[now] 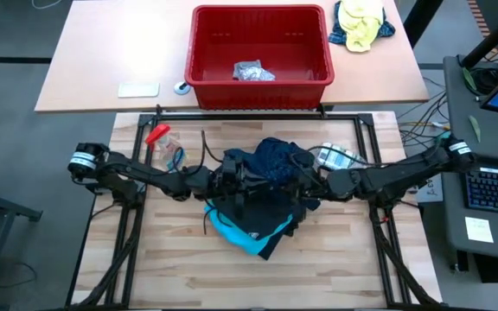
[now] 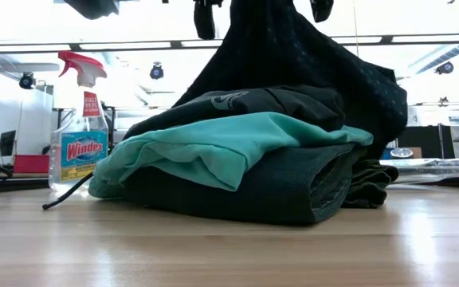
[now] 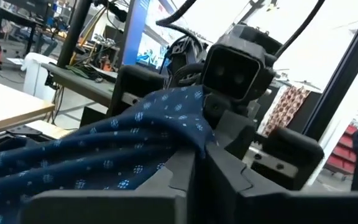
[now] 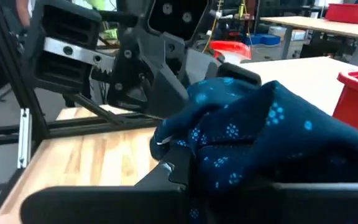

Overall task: Fold Laundry from Bin
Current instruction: Fold the blue polo shirt

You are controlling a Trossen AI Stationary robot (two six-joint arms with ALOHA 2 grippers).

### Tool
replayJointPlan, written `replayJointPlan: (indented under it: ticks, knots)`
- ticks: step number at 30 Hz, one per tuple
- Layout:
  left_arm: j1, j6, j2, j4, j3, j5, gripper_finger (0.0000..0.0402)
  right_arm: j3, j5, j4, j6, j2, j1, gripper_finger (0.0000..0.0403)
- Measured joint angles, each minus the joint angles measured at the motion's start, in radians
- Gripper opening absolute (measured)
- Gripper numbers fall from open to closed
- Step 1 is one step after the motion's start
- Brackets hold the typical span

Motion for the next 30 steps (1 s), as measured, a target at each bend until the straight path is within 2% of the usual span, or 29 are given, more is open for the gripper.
replayJointPlan:
  ticks: [4, 10, 14, 18, 22, 25, 28, 30]
  knots:
    - [0.0, 0.028, 0.021, 0.001, 0.01, 0.001, 0.0054, 0.003, 0.03, 0.006, -0.008, 0.033, 0.0, 0.0012]
    - [0.004, 0.069, 0.04, 0.002, 0.011, -0.004, 0.0136, 0.025, 0.082, -0.001, -0.034, 0.085, 0.0, 0.0012]
    - [0.007, 0.07, 0.055, -0.004, 0.012, -0.066, 0.0185, 0.044, 0.086, 0.008, -0.063, 0.116, 0.0, 0.0013]
    - [0.01, 0.067, 0.065, -0.023, 0.011, -0.079, 0.0214, 0.065, 0.092, -0.001, -0.076, 0.146, 0.0, 0.0013]
    - [0.015, 0.066, 0.07, -0.041, 0.012, -0.078, 0.022, 0.084, 0.088, -0.033, -0.087, 0.17, 0.0, 0.0013]
    - [0.016, 0.087, 0.07, -0.04, 0.012, -0.084, 0.0207, 0.107, 0.093, -0.075, -0.087, 0.181, 0.0, 0.0013]
    - [0.015, 0.112, 0.071, -0.039, 0.012, -0.109, 0.0169, 0.117, 0.104, -0.103, -0.088, 0.181, 0.0, 0.0013]
    - [0.015, 0.121, 0.071, -0.042, 0.012, -0.115, 0.0125, 0.117, 0.103, -0.117, -0.084, 0.174, -0.001, 0.0013]
